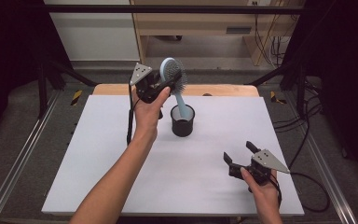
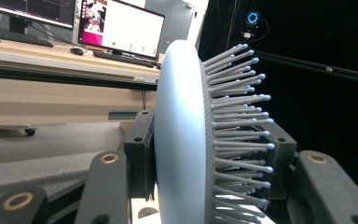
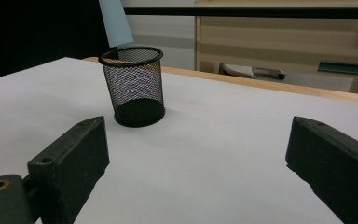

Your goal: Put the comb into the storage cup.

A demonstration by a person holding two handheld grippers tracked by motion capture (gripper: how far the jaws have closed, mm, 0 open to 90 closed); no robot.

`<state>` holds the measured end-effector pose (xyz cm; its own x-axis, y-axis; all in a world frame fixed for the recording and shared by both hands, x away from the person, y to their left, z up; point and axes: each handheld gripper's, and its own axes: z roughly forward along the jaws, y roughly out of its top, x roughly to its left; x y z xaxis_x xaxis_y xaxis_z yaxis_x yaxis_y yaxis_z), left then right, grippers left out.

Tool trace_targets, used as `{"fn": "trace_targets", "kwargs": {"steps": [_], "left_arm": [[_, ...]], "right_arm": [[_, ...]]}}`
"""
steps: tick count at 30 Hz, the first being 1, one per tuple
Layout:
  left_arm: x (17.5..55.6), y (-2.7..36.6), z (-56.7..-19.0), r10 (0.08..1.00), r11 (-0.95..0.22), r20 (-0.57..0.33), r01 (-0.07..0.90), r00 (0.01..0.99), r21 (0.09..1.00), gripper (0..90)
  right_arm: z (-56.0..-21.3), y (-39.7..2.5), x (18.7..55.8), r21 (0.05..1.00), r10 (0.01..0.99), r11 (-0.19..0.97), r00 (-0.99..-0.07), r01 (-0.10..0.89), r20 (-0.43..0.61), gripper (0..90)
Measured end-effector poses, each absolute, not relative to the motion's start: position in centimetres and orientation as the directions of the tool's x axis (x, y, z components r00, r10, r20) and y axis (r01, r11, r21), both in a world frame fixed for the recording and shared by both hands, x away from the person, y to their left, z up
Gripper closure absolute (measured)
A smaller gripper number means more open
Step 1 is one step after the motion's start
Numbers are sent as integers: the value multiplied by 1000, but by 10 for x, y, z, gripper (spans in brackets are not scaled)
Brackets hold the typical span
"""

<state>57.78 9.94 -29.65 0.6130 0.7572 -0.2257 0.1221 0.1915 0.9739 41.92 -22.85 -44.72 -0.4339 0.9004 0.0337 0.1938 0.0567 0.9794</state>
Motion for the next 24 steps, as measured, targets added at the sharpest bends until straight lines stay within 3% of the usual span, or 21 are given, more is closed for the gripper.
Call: {"fn": "trace_targets", "kwargs": {"steps": [24], "left_arm": [[594,95,-317,785,171,-227,151,576,974,491]], "right_arm": [[-448,-228,419,978,901,65,-433,196,27,59]]}}
